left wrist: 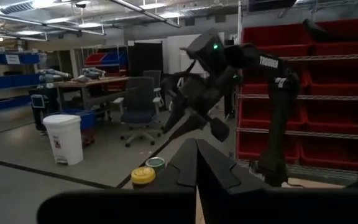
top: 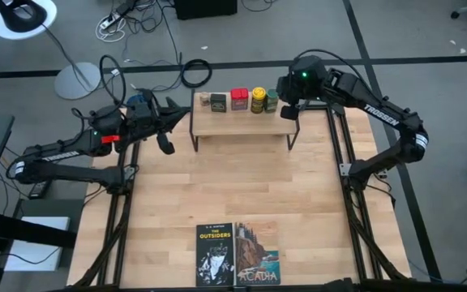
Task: Shelf spices
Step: Remove the green seasoning bottle from the shelf
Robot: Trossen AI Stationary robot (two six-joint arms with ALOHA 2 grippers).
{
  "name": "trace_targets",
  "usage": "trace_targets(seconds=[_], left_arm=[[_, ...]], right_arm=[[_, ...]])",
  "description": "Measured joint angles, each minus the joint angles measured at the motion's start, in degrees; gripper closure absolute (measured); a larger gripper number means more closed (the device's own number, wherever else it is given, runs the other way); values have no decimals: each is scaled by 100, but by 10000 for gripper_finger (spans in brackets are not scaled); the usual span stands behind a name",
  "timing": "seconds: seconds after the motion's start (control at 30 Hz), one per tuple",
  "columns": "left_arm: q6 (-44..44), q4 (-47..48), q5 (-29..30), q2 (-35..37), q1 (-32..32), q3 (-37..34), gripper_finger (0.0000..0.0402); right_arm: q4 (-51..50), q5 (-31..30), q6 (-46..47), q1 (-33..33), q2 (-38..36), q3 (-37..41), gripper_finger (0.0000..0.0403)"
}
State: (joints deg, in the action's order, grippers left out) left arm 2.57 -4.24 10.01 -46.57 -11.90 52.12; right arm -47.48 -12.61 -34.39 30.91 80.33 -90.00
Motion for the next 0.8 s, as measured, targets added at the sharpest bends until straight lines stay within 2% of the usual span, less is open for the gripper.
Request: trace_targets(seconds=[0.13,0.33,0.47,0.8], left_arm=[[-4,-146,-305,2,2,0,396],[-17,-166,-669,2,2,0,396],[4,-61,-676,0,2,0,396],[166,39,-670,-118,2,0,396]], right_arm=[[-25,121,33,120,31,0,285],[-77,866,48,336,33,0,228],[-109,1100,153,436,33,0,173],[96,1133,740,735,276,-2,33]])
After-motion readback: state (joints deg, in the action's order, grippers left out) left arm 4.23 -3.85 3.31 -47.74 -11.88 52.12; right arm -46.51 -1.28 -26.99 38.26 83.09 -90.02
